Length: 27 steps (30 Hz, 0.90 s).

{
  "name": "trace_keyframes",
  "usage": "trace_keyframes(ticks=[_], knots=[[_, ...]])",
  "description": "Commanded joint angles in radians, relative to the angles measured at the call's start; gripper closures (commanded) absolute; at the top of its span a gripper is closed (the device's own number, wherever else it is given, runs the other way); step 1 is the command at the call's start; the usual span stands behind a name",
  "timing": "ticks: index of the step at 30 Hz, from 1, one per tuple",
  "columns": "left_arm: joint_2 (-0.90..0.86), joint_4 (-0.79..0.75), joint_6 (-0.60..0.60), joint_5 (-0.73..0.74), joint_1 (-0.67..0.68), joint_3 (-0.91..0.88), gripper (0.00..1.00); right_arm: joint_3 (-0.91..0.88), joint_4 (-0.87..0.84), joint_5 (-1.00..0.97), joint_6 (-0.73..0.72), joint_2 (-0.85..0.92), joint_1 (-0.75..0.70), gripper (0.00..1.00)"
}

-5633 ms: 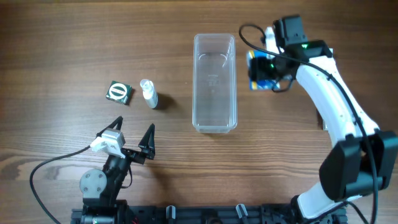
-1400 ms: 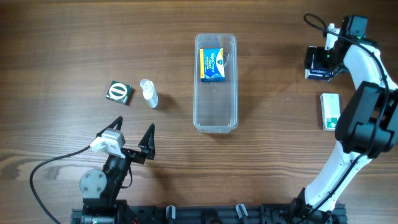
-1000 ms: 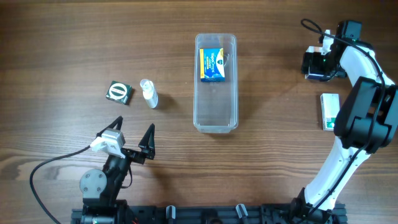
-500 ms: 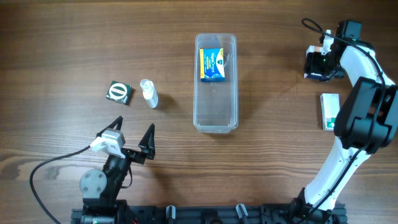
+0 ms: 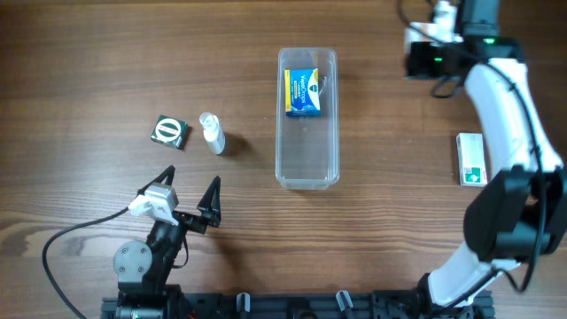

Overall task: Pack container
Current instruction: 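Lift the Hansaplast box and carry it over the container, then lower the Hansaplast box into the container beside the VapoDrops box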

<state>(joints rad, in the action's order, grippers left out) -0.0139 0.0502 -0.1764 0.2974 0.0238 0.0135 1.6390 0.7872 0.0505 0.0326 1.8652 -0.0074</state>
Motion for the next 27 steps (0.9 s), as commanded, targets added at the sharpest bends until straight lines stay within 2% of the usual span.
trace_keyframes(ticks=[1, 6, 12, 19, 27], knots=[[0.006, -0.002, 0.016, -0.003, -0.007, -0.008, 0.0, 0.017, 0.028, 0.037, -0.122, -0.079, 0.147, 0.24], [0.006, -0.002, 0.016, -0.003, -0.007, -0.008, 0.0, 0.015, 0.034, -0.005, -0.233, -0.072, 0.327, 0.24], [0.006, -0.002, 0.016, -0.003, -0.007, -0.008, 0.0, 0.011, -0.011, -0.084, -0.35, -0.041, 0.436, 0.24], [0.006, -0.002, 0.016, -0.003, -0.007, -0.008, 0.0, 0.005, -0.117, -0.114, -0.413, 0.066, 0.469, 0.24], [0.006, -0.002, 0.016, -0.003, -0.007, -0.008, 0.0, 0.005, -0.161, -0.117, -0.456, 0.155, 0.471, 0.22]])
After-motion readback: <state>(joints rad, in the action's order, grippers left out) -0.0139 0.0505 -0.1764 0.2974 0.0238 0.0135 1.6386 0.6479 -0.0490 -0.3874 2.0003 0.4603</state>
